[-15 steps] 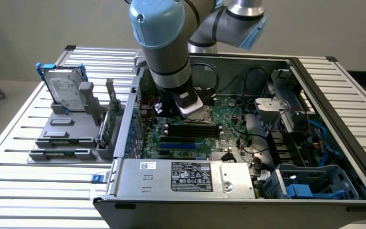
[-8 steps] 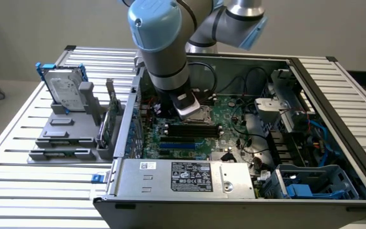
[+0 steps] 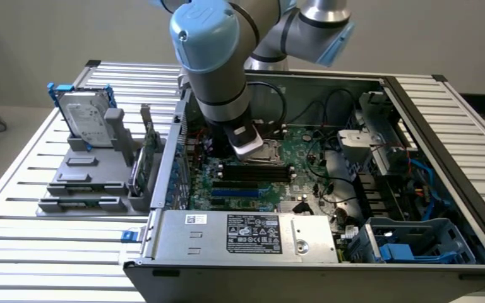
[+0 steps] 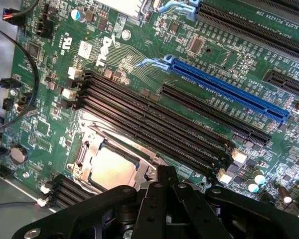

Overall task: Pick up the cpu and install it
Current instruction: 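Install the first cpu locking lever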

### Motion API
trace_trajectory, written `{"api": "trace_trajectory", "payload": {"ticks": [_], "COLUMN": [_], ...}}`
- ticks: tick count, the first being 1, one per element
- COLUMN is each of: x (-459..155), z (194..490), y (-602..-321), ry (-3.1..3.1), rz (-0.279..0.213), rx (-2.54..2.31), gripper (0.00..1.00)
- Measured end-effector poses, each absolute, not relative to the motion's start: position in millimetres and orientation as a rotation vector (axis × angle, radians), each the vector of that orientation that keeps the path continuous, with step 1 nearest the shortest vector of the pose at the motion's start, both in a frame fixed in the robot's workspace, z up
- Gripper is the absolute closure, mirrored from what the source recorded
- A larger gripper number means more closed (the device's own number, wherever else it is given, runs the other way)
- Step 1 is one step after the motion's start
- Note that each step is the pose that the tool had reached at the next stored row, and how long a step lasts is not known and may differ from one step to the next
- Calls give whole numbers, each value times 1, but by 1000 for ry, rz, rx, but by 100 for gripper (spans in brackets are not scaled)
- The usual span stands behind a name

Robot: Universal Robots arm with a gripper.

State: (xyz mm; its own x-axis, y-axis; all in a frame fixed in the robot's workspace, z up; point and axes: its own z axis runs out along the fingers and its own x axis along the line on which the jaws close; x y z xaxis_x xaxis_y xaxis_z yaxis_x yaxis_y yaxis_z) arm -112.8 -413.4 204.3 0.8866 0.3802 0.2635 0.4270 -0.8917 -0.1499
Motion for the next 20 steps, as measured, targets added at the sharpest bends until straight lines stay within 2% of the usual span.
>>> {"api": "trace_trajectory", "payload": {"ticks": [20], "x": [-114], "z": [195], "y": [-406], "ry": [-596], "rz": [-303], "rx": [-2859], "gripper": [89]}}
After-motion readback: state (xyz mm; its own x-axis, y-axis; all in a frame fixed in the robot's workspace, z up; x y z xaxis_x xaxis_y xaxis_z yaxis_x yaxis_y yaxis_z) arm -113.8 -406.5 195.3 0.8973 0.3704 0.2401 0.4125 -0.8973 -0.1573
